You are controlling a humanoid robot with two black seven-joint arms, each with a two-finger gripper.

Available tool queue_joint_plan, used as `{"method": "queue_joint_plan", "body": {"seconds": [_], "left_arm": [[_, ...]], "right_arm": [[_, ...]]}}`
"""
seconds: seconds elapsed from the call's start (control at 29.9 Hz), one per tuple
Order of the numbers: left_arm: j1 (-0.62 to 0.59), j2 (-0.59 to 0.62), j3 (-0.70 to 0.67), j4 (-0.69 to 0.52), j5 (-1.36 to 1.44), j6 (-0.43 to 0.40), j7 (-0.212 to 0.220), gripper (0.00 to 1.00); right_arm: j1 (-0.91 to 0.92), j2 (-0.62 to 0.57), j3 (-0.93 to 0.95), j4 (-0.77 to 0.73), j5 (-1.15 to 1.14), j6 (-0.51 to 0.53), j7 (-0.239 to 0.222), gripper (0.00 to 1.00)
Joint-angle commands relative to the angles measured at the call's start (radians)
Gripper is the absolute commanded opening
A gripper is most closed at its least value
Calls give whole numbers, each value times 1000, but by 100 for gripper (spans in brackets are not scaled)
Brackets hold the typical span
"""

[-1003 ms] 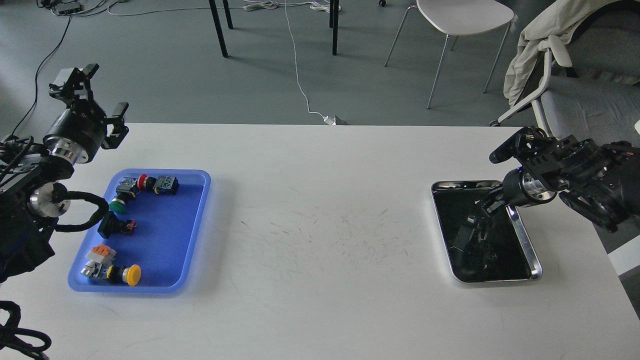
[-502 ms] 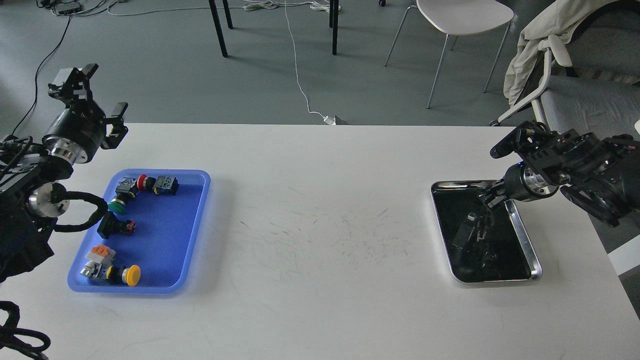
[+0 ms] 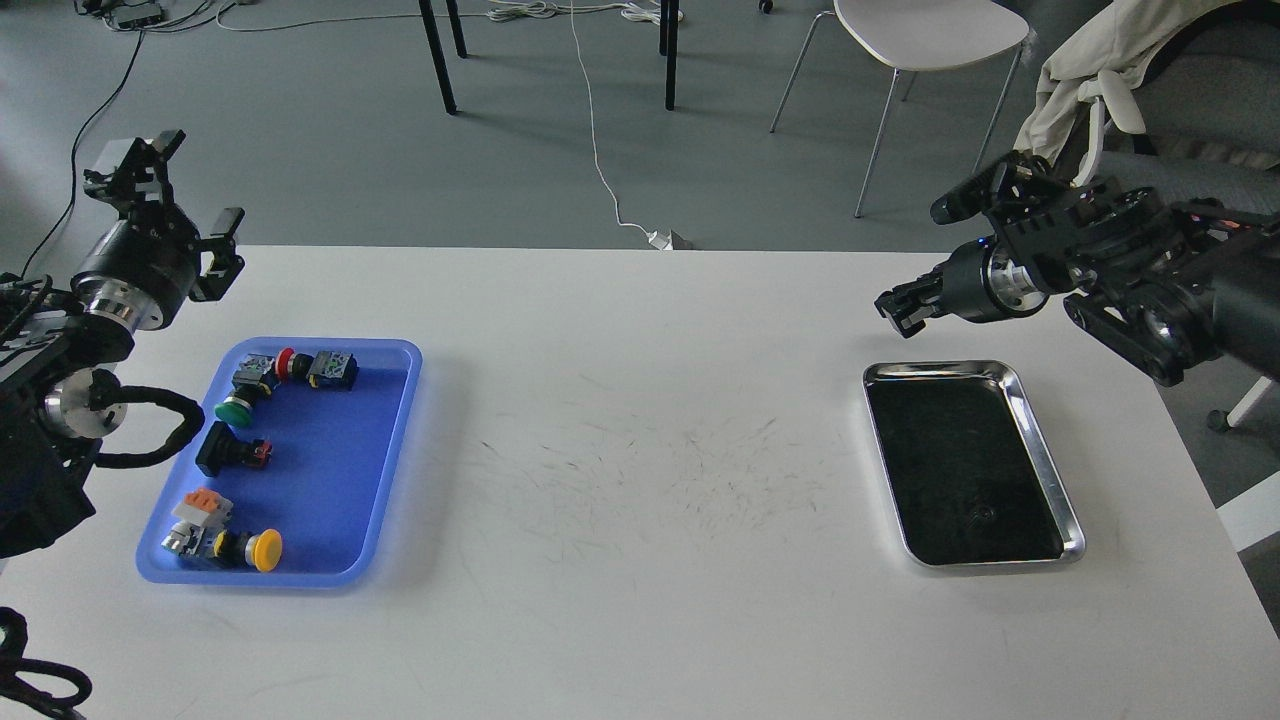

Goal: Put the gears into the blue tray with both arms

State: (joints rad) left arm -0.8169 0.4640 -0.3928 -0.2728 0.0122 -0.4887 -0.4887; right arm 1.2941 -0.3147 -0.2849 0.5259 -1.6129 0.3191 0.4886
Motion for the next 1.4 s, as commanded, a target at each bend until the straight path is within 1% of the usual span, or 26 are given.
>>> {"method": "queue_joint_plan", "body": {"seconds": [0.0, 0.33, 0.54, 0.57, 0.64, 0.74, 0.87, 1.04, 1.14, 1.37], "left_arm": [[10, 13, 0, 0, 2, 0, 0, 99], [15, 25, 0, 0, 0, 0, 0, 99], [16, 36, 0, 0, 0, 0, 0, 99], [16, 38, 0, 0, 0, 0, 0, 99], [15, 42, 0, 0, 0, 0, 0, 99], [15, 44, 2, -2, 0, 0, 0, 99], [16, 57, 2, -2, 2, 0, 0, 99], [16, 68, 3, -2, 3, 0, 0, 99], [18, 73, 3, -2, 3, 0, 0, 99], [22, 87, 3, -3, 3, 0, 0, 99]], "right_arm": [[22, 61, 62, -6, 2, -3, 0, 1], [53, 238, 213, 8, 24, -18, 0, 1], [45, 299, 237, 101, 28, -34, 0, 1], [41, 307, 247, 112, 30, -52, 0, 1], [22, 315, 276, 143, 45, -83, 0, 1], [-24, 315, 317, 158, 88, -86, 0, 1], [-76, 315, 346, 155, 182, -98, 0, 1], [-131, 315, 357, 157, 209, -127, 0, 1], [-148, 315, 397, 151, 269, -118, 0, 1], [-150, 315, 305, 167, 289, -138, 0, 1]]}}
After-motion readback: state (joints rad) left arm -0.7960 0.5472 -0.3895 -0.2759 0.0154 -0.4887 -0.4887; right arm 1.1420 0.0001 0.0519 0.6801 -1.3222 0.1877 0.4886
